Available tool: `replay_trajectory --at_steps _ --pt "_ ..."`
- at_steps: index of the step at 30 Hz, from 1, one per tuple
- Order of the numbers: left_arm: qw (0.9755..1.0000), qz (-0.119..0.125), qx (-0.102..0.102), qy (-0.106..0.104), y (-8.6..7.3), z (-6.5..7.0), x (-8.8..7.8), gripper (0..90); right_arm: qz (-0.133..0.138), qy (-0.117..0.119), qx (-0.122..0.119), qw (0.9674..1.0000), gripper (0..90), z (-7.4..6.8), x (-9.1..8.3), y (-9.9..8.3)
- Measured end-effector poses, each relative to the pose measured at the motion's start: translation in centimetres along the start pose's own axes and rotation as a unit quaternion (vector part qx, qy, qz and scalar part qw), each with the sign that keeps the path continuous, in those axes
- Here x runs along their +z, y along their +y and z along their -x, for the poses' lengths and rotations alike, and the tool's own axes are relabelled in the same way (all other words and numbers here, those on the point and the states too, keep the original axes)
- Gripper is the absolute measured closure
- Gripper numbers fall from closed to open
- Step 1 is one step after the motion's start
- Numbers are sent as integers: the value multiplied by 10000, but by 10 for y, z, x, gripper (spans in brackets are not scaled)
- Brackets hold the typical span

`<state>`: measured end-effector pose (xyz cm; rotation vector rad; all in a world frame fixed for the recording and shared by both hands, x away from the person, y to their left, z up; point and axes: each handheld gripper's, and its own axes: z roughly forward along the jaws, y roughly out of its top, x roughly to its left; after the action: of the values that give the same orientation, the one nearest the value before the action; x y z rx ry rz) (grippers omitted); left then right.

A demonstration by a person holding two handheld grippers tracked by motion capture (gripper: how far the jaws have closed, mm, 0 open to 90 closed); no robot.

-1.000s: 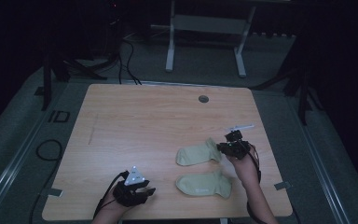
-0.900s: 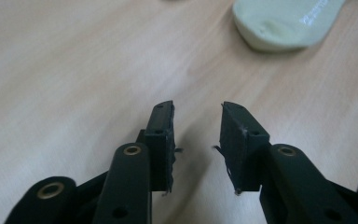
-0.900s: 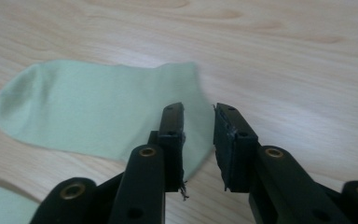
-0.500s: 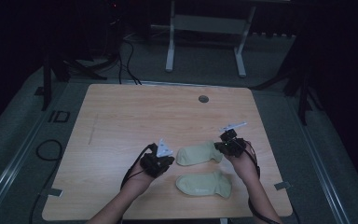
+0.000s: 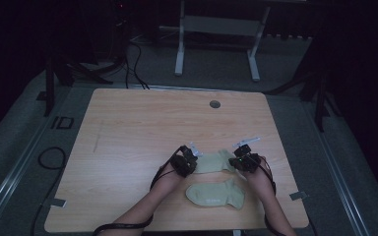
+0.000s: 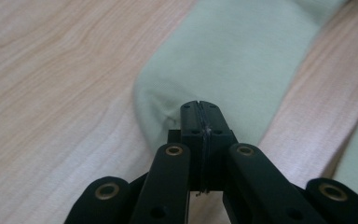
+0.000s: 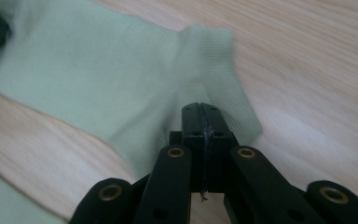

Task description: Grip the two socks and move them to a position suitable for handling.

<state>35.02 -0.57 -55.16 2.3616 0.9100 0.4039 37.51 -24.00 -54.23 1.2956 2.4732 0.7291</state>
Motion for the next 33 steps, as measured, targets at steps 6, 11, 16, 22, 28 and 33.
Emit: replay_trajectory --at_steps 6,11,16,22,28,33 --pt "9999 24 -43 -115 -1 -1 0 890 117 49 67 9999 895 2 -10 -19" --pt "9999 32 -37 -117 -6 4 -6 877 95 107 49 9999 863 -2 -14 -23" --pt "9994 196 -135 -245 1 2 -17 879 322 155 1 9994 873 -8 -16 -5" --pt "9998 -145 -80 -70 2 0 -4 881 176 22 -128 9998 878 -15 2 11" --pt "9998 -129 -172 47 -3 -11 -4 882 125 37 46 9999 877 -7 11 13" --pt "9994 -58 -348 31 -8 -18 -5 888 145 129 -13 9998 867 -4 16 20"
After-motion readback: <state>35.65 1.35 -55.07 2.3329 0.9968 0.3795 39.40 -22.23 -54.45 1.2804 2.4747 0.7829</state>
